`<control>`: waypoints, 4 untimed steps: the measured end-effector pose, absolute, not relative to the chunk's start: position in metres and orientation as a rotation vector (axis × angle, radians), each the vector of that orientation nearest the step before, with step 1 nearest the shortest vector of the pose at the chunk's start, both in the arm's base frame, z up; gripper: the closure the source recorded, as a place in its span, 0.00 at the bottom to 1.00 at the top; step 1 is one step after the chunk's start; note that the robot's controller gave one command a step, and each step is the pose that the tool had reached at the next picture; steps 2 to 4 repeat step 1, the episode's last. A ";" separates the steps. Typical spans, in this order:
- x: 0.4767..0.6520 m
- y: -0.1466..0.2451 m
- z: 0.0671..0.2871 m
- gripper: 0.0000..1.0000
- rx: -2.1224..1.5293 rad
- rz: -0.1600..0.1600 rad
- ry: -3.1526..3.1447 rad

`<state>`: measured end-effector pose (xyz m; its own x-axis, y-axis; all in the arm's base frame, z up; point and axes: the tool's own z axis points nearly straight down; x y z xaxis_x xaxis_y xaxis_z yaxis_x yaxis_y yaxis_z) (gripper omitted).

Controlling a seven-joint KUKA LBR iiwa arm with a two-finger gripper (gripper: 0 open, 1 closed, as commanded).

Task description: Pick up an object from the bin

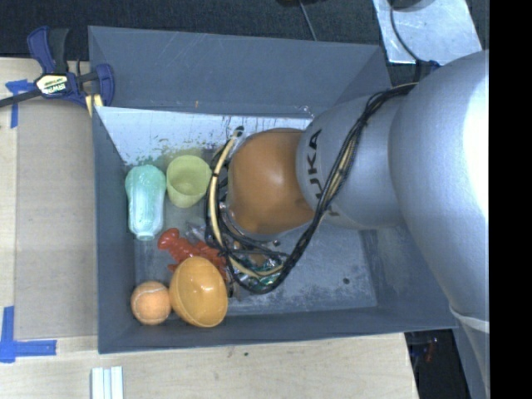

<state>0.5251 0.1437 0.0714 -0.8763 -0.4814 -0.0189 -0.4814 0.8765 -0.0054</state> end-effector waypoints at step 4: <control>0.543 0.142 0.073 1.00 -1.249 -0.001 2.854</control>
Offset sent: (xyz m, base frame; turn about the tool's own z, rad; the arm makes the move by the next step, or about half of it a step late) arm 0.0000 0.0000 0.0000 0.0000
